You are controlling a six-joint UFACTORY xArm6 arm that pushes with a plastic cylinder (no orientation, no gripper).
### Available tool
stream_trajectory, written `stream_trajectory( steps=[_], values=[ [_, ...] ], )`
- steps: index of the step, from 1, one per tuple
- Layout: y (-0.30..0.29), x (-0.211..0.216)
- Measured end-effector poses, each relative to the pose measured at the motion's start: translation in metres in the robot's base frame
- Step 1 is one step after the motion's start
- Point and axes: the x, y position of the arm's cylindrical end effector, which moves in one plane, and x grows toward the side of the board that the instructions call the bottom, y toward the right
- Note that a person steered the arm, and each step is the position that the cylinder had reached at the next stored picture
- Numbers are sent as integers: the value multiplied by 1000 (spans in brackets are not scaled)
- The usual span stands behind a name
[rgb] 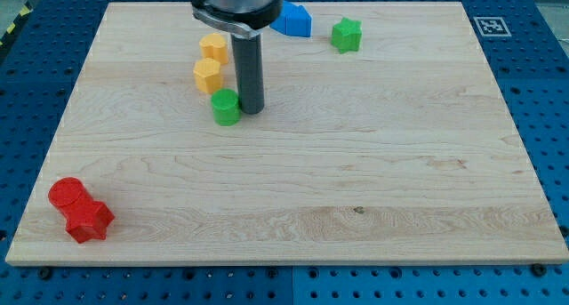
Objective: Push the green star to the right of the blue triangle
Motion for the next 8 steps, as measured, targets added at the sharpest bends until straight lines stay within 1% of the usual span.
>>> stream_trajectory(
  steps=[2, 3, 4, 5, 6, 7, 8],
  values=[
    [-13, 0],
    [28, -2],
    [95, -12],
    [142, -42],
    [149, -96],
    [149, -139],
    [149, -140]
  ],
)
